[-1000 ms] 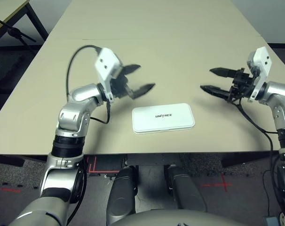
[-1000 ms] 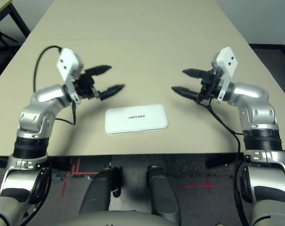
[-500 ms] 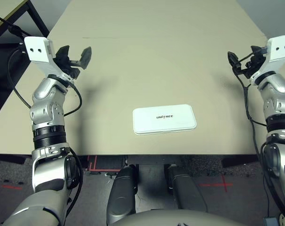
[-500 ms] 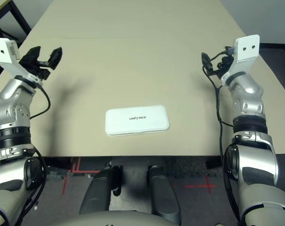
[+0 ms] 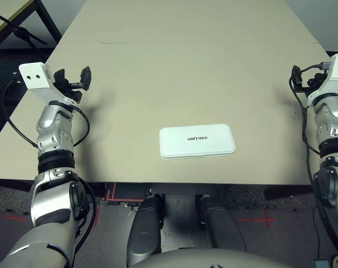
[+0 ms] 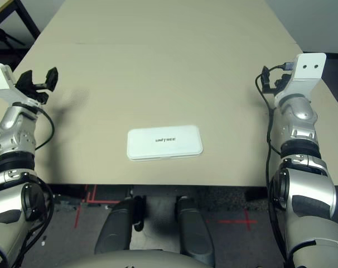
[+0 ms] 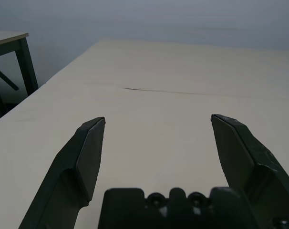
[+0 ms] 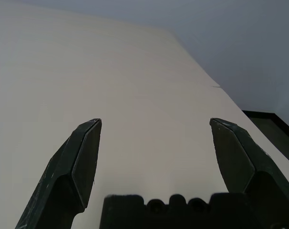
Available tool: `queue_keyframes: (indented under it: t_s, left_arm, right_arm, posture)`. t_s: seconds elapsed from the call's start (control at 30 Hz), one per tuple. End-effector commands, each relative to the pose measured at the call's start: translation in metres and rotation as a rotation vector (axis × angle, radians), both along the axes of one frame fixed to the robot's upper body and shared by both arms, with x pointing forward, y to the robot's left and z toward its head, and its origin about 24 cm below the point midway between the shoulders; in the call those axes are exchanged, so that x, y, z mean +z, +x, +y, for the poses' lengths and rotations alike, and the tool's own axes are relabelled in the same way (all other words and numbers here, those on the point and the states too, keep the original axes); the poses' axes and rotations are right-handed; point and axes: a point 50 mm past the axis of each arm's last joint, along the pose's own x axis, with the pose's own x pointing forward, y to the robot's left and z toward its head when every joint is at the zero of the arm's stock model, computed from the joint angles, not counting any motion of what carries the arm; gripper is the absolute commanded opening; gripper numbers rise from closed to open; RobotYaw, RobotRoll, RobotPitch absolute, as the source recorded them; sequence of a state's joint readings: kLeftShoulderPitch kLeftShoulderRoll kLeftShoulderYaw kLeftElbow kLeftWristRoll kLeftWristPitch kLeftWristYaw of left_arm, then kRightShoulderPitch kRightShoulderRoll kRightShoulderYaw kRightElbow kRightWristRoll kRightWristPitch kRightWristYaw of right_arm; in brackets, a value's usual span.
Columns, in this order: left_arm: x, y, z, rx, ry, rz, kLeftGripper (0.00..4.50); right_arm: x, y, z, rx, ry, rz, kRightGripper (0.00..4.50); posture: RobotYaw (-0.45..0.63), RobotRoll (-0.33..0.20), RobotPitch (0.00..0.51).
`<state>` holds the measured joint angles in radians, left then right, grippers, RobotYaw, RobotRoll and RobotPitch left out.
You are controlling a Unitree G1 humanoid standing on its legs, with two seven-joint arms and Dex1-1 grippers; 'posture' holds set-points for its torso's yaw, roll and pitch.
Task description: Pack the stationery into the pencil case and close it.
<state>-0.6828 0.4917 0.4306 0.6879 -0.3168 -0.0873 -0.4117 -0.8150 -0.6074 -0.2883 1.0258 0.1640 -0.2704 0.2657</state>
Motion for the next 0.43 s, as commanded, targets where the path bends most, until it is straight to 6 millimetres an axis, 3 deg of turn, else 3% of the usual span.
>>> queue_keyframes:
  t_s: [0.03,0.43]
  left_arm:
    - [-0.0032,-0.0004,0.0027,0.002,-0.008,0.010,4.47]
    - [-0.0011,-0.0021,0.0068,-0.001,0.000,0.008,4.47]
  right_arm:
    - [-0.0083,-0.0034,-0.0008,-0.001,0.013,0.005,4.50]
    - [-0.0139,-0.0003,0.0089,0.030,0.018,0.008,4.50]
  posture:
    - [-0.01,0.000,0.240]
    - [0.00,0.000,0.233]
